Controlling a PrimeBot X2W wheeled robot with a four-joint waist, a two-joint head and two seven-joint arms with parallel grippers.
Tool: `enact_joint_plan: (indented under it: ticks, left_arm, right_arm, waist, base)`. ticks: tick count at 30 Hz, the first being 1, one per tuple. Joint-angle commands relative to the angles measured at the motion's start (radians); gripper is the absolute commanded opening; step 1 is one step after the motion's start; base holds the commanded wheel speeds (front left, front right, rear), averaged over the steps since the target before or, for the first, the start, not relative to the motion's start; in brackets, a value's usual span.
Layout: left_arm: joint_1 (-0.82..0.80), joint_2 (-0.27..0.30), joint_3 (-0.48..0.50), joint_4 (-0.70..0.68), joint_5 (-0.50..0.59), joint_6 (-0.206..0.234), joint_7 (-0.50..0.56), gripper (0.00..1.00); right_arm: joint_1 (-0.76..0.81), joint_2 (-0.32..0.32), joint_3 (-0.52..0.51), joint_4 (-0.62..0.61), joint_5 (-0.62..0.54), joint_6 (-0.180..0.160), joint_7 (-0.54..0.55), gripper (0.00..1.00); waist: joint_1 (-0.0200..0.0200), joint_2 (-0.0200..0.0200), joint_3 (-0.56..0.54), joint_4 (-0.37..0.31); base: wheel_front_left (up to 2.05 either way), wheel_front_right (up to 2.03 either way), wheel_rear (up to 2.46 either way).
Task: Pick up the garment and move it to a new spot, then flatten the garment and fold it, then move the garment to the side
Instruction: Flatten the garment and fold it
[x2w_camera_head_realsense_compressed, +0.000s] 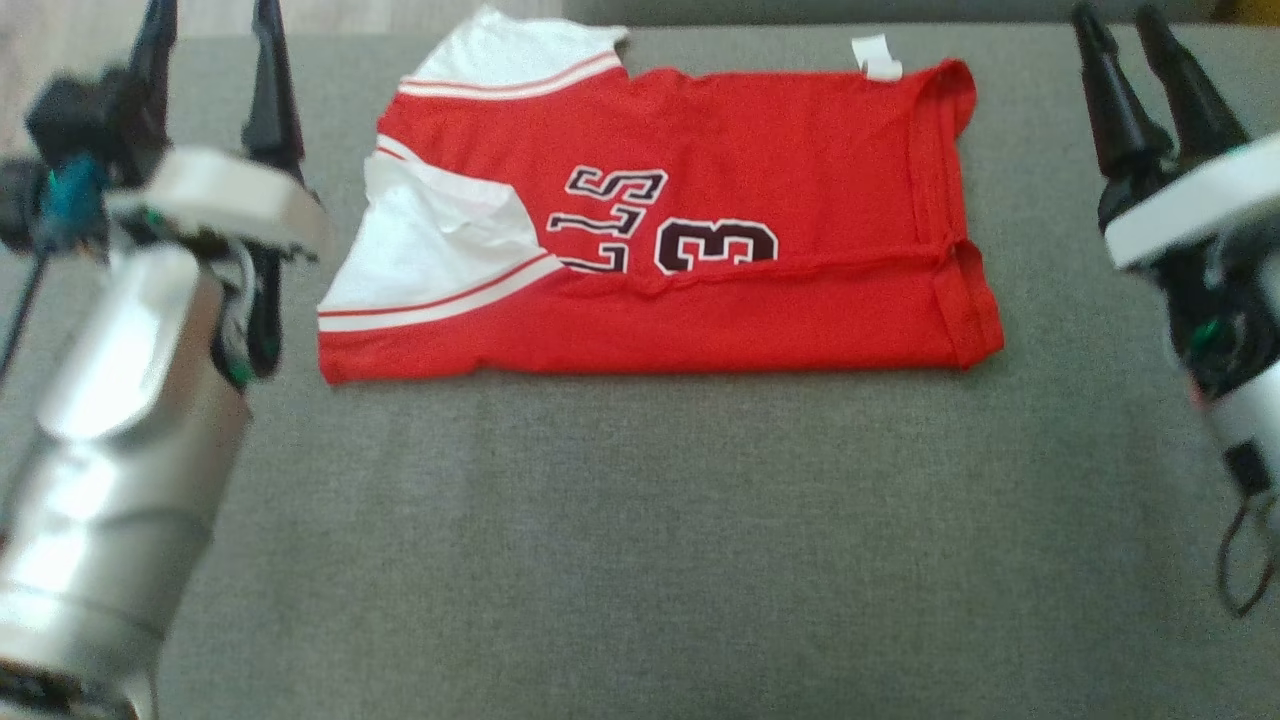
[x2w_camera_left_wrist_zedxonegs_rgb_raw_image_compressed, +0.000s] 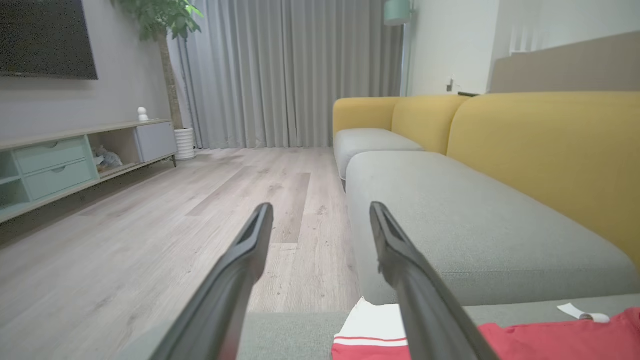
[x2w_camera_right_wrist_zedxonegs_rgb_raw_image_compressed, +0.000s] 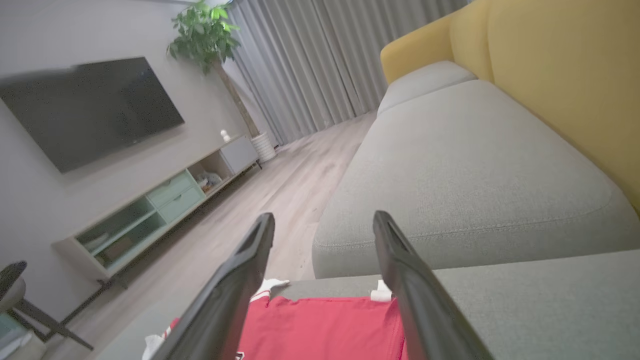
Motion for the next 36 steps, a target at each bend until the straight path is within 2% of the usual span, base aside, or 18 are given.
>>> enact_joint_plan:
  ticks: [1,5,10,13,15,17,21,25,31,36]
  left_arm:
    - [0.016,0.031,0.056,-0.050,-0.010,0.023,-0.020,1.00]
    - [0.144,0.012,0.119,-0.176,-0.017,0.072,-0.036,1.00]
    - [0.352,-0.028,0.234,-0.394,0.060,0.139,-0.037,1.00]
    - [0.483,-0.069,0.272,-0.446,0.104,0.149,-0.037,1.00]
    - [0.546,-0.094,0.296,-0.464,0.142,0.154,-0.037,1.00]
    - [0.605,-0.136,0.346,-0.483,0.154,0.161,-0.038,1.00]
    - [0.685,-0.189,0.403,-0.497,0.212,0.141,-0.038,1.00]
    - [0.686,-0.210,0.437,-0.458,0.250,0.101,-0.038,1.00]
    - [0.618,-0.199,0.428,-0.275,0.257,0.066,-0.005,1.00]
    - [0.545,-0.186,0.452,-0.144,0.244,0.084,0.012,1.00]
  right_arm:
    - [0.054,0.024,-0.028,-0.016,-0.002,0.007,-0.063,1.00]
    - [0.141,0.092,-0.119,-0.022,-0.083,0.007,-0.174,1.00]
    - [0.281,0.211,-0.314,-0.109,-0.298,0.007,-0.193,1.00]
    - [0.405,0.319,-0.437,-0.215,-0.466,0.007,-0.194,1.00]
    - [0.493,0.390,-0.482,-0.276,-0.546,0.007,-0.194,1.00]
    - [0.565,0.427,-0.497,-0.316,-0.597,0.007,-0.194,1.00]
    - [0.626,0.456,-0.497,-0.358,-0.630,0.007,-0.194,1.00]
    - [0.613,0.463,-0.483,-0.376,-0.636,0.007,-0.194,1.00]
    - [0.580,0.465,-0.471,-0.383,-0.634,0.007,-0.194,1.00]
    - [0.573,0.465,-0.468,-0.382,-0.620,0.007,-0.194,1.00]
  waist:
    - [0.0001,0.0000,-0.036,0.011]
    - [0.0001,0.0000,-0.068,0.017]
    - [0.0001,0.0000,-0.086,0.016]
    - [0.0001,0.0000,-0.092,0.013]
    - [0.0001,0.0000,-0.095,0.012]
    - [0.0001,0.0000,-0.095,0.004]
    - [0.0001,0.0000,-0.073,-0.015]
    - [0.0001,0.0000,-0.044,-0.034]
    - [0.0001,0.0000,0.000,-0.068]
    - [0.0001,0.0000,0.032,-0.091]
  base:
    - [0.00,0.00,0.00]
    - [0.00,0.00,0.00]
    - [0.00,0.00,0.00]
    - [0.00,0.00,0.00]
    - [0.00,0.00,0.00]
    - [0.00,0.00,0.00]
    - [0.00,0.00,0.00]
    - [0.00,0.00,0.00]
    - [0.00,0.00,0.00]
    - [0.00,0.00,0.00]
